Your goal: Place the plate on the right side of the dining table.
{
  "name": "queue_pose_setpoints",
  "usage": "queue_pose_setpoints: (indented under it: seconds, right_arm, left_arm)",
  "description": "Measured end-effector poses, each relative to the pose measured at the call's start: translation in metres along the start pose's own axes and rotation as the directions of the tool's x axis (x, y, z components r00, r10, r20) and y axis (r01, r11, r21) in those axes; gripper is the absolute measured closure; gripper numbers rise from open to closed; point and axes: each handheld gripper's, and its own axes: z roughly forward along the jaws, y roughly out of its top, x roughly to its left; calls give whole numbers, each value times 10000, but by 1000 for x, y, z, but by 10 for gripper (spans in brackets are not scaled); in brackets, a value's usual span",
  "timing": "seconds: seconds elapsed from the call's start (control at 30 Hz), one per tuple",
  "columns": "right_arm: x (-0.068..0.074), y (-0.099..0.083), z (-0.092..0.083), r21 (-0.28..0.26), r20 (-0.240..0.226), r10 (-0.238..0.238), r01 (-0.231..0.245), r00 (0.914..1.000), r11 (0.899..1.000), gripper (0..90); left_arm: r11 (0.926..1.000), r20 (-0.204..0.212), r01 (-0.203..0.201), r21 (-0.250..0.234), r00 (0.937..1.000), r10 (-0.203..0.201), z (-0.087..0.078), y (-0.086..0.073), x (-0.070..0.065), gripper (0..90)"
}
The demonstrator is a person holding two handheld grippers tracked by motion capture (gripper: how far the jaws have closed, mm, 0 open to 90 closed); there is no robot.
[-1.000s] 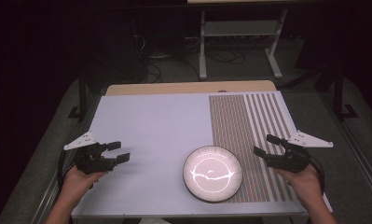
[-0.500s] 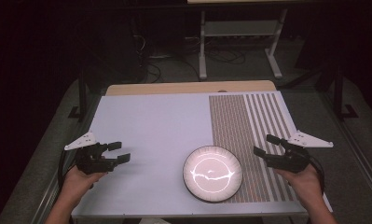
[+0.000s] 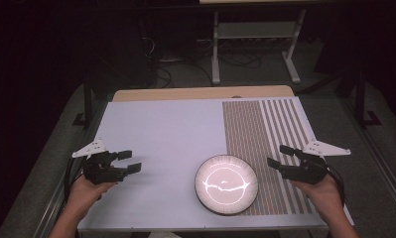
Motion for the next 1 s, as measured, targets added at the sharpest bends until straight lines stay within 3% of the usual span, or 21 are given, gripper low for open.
queue_pose_setpoints:
  seconds: [0.23,0.37,0.57,0.8,1.0]
  right_arm:
    - [6,7,-2,414,-258,-67,78,9996,9991,339]
    - [14,10,-2,775,-542,-422,464,9976,9959,375]
    - [22,17,-2,1190,-889,-646,750,9939,9901,436]
    - [29,19,-5,1859,-1147,-474,684,9923,9802,489]
    - [37,18,-7,2458,-1440,-332,683,9890,9669,621]
  left_arm:
    - [9994,183,-45,329,9998,39,10,6,-7,263]
    - [9988,386,-234,433,9990,218,17,10,-15,263]
    - [9987,718,-212,453,9973,179,28,17,-25,259]
    - [9985,1093,-43,547,9940,-17,41,23,-34,256]
    - [9979,1226,-61,642,9924,-19,50,27,-40,256]
